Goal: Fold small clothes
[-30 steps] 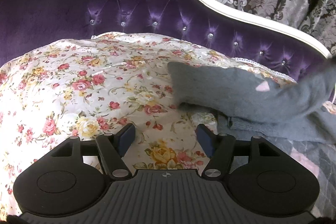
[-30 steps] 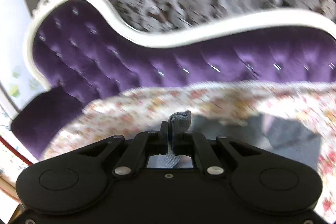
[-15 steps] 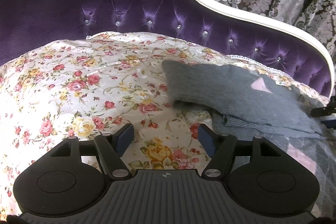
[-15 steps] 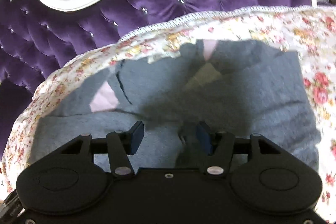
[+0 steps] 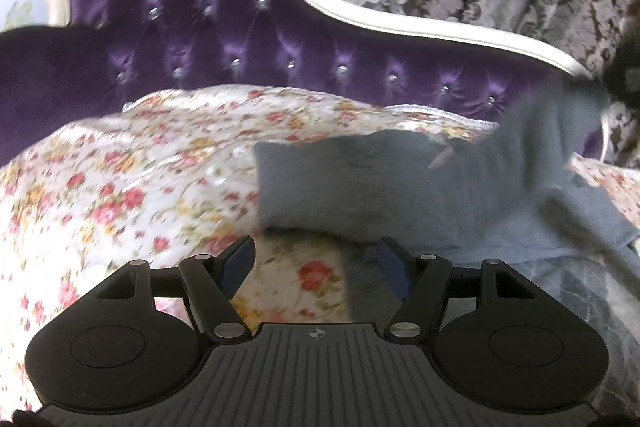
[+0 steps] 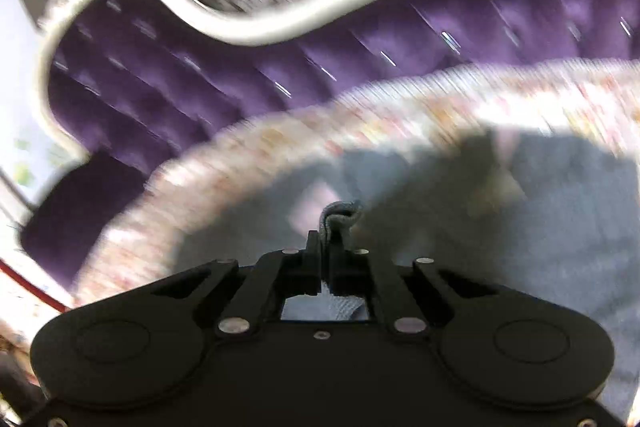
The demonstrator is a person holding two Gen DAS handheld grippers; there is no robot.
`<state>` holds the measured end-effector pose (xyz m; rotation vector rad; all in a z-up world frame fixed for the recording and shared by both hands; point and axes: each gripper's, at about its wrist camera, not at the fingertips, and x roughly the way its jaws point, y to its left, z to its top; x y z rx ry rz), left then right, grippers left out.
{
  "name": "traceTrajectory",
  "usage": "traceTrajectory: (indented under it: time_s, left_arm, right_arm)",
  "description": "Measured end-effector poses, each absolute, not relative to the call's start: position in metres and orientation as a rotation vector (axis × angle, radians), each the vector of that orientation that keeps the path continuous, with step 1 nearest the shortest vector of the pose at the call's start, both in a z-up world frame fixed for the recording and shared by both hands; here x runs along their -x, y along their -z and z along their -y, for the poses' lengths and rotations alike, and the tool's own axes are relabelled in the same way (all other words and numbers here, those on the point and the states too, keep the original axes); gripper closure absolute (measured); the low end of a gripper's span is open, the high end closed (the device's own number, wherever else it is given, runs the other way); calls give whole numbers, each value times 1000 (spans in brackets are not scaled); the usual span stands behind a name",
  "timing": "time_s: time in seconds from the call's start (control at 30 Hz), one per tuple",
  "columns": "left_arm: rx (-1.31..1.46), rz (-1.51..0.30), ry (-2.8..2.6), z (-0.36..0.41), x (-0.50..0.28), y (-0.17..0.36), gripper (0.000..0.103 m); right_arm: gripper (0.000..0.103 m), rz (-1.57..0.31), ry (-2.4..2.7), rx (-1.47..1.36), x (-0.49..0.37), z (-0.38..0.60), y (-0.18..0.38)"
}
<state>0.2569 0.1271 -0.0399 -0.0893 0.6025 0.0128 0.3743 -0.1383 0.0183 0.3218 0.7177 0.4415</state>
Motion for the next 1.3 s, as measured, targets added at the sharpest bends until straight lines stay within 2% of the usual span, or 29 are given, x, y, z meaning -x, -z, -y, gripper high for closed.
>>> traceTrajectory:
  time_s: [0.17, 0.3, 0.4, 0.73, 1.03, 1.07, 1.17, 1.23, 1.3]
  left_arm:
    - [89, -666, -21, -114, -279, 45, 37]
    - [72, -697, -50, -110, -297, 53, 37]
    - [85, -700, -86, -111, -306, 57, 37]
    - [99, -715, -117, -121, -313, 62, 35]
    - [15, -743, -148, -133, -302, 59, 37]
    - [1, -744, -162, -135, -299, 57, 37]
    - [-45, -697, -172, -135, -289, 43, 37]
    - [-85, -657, -168, -130, -289, 31, 37]
    - [-119, -625, -154, -121, -295, 21, 37]
  right_arm:
    - [93, -587, -531, -343, -368, 135, -87]
    - [93, -519, -504, -342, -359, 159, -106]
    - [93, -550, -440, -355, -357, 185, -88]
    - [93, -784, -184, -367, -369, 257, 30]
    - [92, -820, -95, -274, -360, 272, 62]
    - [87, -826, -88, -265, -362, 271, 65]
    - [83, -809, -91, -241, -358, 271, 72]
    - [75, -784, -87, -226, -356, 270, 72]
    - [55, -751, -94, -216, -353, 267, 71]
